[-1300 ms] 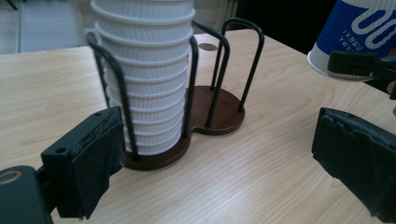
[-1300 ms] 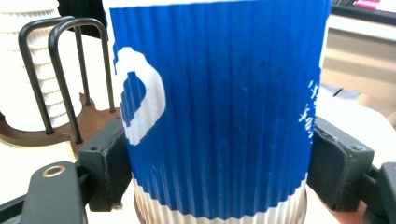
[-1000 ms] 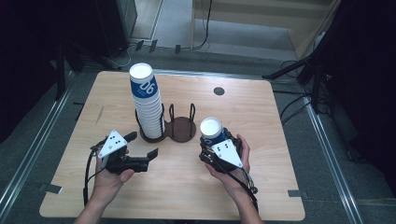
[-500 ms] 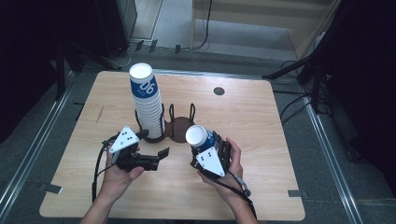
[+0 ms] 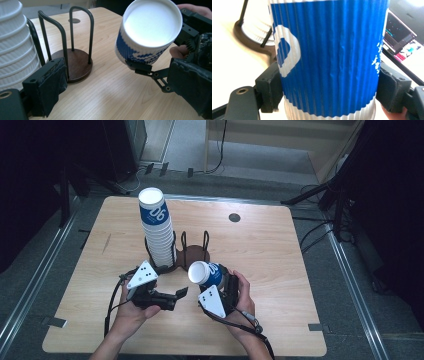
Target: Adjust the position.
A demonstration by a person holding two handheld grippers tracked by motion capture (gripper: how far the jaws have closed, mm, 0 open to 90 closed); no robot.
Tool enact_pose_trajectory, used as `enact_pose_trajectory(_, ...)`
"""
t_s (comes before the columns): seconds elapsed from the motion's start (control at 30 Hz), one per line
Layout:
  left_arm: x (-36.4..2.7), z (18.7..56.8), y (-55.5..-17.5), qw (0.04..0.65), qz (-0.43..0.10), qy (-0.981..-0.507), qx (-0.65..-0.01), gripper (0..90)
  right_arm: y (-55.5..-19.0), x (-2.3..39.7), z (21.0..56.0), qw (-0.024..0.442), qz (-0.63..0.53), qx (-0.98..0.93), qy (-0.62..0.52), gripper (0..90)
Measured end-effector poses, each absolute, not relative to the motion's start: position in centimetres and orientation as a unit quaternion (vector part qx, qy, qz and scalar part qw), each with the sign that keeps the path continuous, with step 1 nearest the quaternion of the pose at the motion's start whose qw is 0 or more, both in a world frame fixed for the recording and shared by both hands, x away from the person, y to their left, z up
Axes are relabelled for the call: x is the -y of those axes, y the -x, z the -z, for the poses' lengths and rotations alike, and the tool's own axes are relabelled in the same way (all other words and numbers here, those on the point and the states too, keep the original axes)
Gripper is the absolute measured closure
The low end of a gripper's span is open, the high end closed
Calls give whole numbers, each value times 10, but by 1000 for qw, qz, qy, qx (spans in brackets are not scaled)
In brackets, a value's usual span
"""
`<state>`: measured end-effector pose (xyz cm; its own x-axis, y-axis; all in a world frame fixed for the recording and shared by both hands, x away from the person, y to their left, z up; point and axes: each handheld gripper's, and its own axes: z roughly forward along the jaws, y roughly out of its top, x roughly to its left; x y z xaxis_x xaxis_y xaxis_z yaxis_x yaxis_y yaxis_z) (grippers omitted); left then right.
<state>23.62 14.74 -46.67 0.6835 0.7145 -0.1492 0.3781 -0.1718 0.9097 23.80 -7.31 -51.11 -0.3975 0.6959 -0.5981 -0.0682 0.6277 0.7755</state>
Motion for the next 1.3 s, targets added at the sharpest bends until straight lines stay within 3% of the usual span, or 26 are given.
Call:
enact_pose_trajectory(0.57, -143, 468, -231, 523, -156, -766, -341, 38, -228, 56, 516, 543, -335, -758, -134, 202)
enact_pose_trajectory(1.17, -136, 471, -228, 515, -155, -781, -318, 78, -221, 49, 518, 547, -322, -767, -96, 201)
enact_pose_trajectory(1.3, -136, 470, -228, 515, -160, -780, -317, 137, -219, 48, 519, 545, -321, -770, -85, 200)
